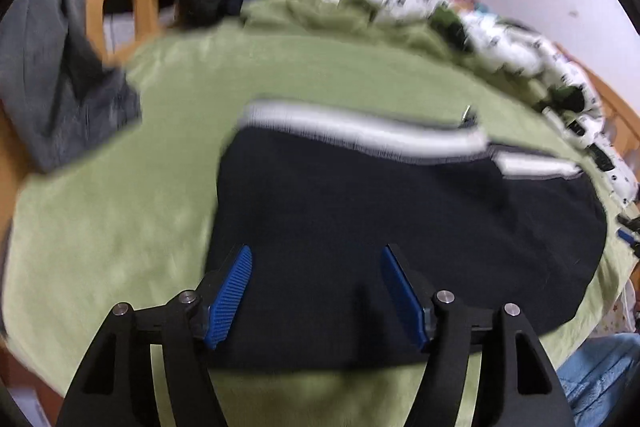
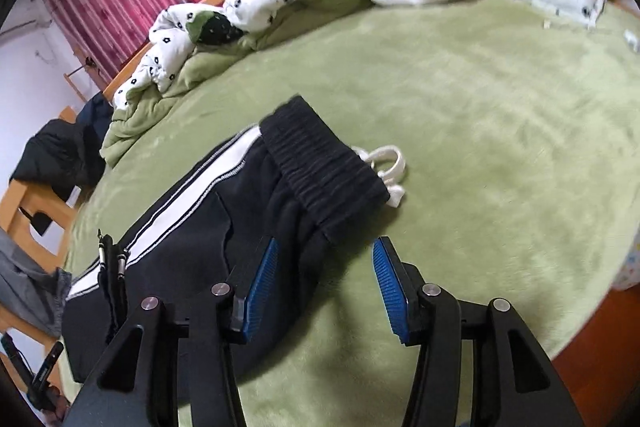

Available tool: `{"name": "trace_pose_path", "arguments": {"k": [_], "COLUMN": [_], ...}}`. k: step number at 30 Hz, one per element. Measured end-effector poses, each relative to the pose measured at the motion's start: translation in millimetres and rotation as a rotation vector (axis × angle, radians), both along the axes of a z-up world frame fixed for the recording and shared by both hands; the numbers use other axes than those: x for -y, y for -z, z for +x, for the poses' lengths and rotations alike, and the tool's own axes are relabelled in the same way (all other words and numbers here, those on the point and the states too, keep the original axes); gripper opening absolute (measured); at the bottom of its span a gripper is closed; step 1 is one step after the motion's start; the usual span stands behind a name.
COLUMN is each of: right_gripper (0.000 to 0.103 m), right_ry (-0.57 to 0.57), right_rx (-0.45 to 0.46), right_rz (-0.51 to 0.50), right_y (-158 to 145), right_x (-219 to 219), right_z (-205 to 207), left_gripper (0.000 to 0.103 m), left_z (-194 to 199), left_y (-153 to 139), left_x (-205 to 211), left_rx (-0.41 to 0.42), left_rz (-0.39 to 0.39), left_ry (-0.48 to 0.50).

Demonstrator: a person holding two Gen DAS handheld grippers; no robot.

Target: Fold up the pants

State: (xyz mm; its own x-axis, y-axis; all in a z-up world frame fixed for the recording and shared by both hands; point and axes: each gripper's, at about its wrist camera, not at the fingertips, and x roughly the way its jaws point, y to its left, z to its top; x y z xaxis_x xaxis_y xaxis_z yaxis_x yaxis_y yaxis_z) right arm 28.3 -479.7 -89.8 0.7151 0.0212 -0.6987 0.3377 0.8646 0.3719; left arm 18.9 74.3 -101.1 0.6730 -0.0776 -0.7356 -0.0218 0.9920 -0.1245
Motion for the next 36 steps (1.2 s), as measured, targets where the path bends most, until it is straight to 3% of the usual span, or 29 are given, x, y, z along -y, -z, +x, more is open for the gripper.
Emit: {"name": "trace_pose_path", "arguments": {"k": [2,5,7,9,13,22,25,27,30,32,36], "right_gripper": [0.05,0.051,0.055,0.056,0.056,0.055,0.055,0.055,0.055,0.056,0.056], "right_ry": [-0.027,-0.078,-0.125,-0.149,-0.118,-0.187,-0.256,-0.257,-0.246,-0.238,-0.301], "right_rx": [0.023,0.053,0.058,0.025,-0.12,-0.113,-0.03,0.011,0.093,0.143,0.156], "right_rz": [-0.028,-0.102,-0.168,-0.197,-0.123,-0.348,-0.295,-0.288,-0.312,-0.312,-0.177], "right_y": [-10,-17,-13,2,45,-9,-39,-56,-83,-95,-100], "right_x": [-9,-30,-45,-52,-46,-101,-116,-124,-135,-137,-133], "right_z": [-2,3,12,25,47,40,39,41,45,50,63], "left_gripper": [0.065,0.065,0.065,0.065,0.063,0.063,0.063,0.06,0.054,0.044,0.032], "left_z": [-2,-16,-26,-40,-61,-47,-30,-26,-21,-20,-20], "left_y": [21,17,10,7,15,45,60,63,67,71,79], "left_x": [-1,-1,-8,-23,-48,-84,-90,-89,-88,-94,-106], "left_rx": [-0.066,-0.044,-0.026,0.004,0.02,-0.012,-0.038,-0.024,-0.029,-0.027,-0.024], "left_rz": [-0.028,-0.016,-0.061,-0.131,-0.253,-0.461,-0.541,-0.538,-0.548,-0.591,-0.672], "left_ry": [-0.036,-0.032,-0.04,-0.063,-0.125,-0.173,-0.158,-0.134,-0.11,-0.128,-0.162]}}
